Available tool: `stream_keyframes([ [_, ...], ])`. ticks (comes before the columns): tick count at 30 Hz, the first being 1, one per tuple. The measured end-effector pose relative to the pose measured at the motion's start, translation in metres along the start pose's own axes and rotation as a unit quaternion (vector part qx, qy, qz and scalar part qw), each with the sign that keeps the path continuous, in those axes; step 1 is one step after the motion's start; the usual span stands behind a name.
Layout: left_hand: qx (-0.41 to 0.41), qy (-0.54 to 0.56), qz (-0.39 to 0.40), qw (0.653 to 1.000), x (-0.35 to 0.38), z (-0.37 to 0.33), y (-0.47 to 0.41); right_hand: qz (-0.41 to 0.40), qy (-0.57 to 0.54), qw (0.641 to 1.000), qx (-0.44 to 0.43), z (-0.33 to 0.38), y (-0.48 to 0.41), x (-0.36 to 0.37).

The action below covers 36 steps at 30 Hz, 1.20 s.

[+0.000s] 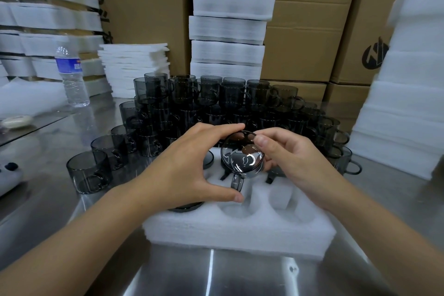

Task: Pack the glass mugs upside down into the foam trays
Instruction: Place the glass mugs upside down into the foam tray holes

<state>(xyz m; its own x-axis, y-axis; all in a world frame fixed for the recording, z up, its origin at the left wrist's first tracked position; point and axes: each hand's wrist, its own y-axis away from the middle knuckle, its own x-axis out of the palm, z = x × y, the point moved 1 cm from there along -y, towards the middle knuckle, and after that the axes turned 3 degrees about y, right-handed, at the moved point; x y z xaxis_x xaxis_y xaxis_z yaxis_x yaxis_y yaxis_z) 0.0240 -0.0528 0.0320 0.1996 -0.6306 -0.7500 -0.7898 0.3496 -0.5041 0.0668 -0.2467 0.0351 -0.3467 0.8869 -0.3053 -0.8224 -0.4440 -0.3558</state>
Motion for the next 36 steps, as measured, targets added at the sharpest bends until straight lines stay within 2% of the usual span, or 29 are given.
stream_keyframes([
  [3, 0.001, -0.007, -0.002, 1.0, 0.0, 0.0, 0.001, -0.006, 0.009, 1.0, -0.004, -0.002, 0.0, -0.001],
  [8, -0.008, -0.018, -0.05, 0.999, 0.0, 0.001, 0.001, -0.03, 0.0, 0.999, 0.011, -0.006, -0.001, -0.005],
  [13, -0.035, -0.006, -0.076, 0.996, 0.002, 0.003, -0.001, 0.0, 0.023, 1.0, -0.001, -0.004, 0.001, -0.004],
  [17, -0.024, 0.015, -0.132, 0.991, 0.004, 0.007, 0.0, 0.018, 0.008, 1.0, -0.01, -0.001, 0.003, -0.004],
  [21, -0.035, 0.052, -0.183, 0.981, 0.002, 0.009, -0.001, 0.075, -0.005, 0.997, -0.029, 0.003, 0.006, -0.007],
  [27, -0.011, 0.045, -0.167, 0.985, 0.002, 0.012, 0.0, 0.144, -0.002, 0.989, -0.033, 0.003, 0.006, -0.008],
  [32, 0.03, 0.059, -0.142, 0.988, 0.001, 0.009, -0.001, 0.166, 0.054, 0.983, -0.06, 0.006, 0.009, 0.0],
  [36, 0.002, 0.082, -0.115, 0.99, 0.002, 0.009, -0.001, 0.184, 0.134, 0.971, -0.079, 0.011, 0.014, 0.004],
])
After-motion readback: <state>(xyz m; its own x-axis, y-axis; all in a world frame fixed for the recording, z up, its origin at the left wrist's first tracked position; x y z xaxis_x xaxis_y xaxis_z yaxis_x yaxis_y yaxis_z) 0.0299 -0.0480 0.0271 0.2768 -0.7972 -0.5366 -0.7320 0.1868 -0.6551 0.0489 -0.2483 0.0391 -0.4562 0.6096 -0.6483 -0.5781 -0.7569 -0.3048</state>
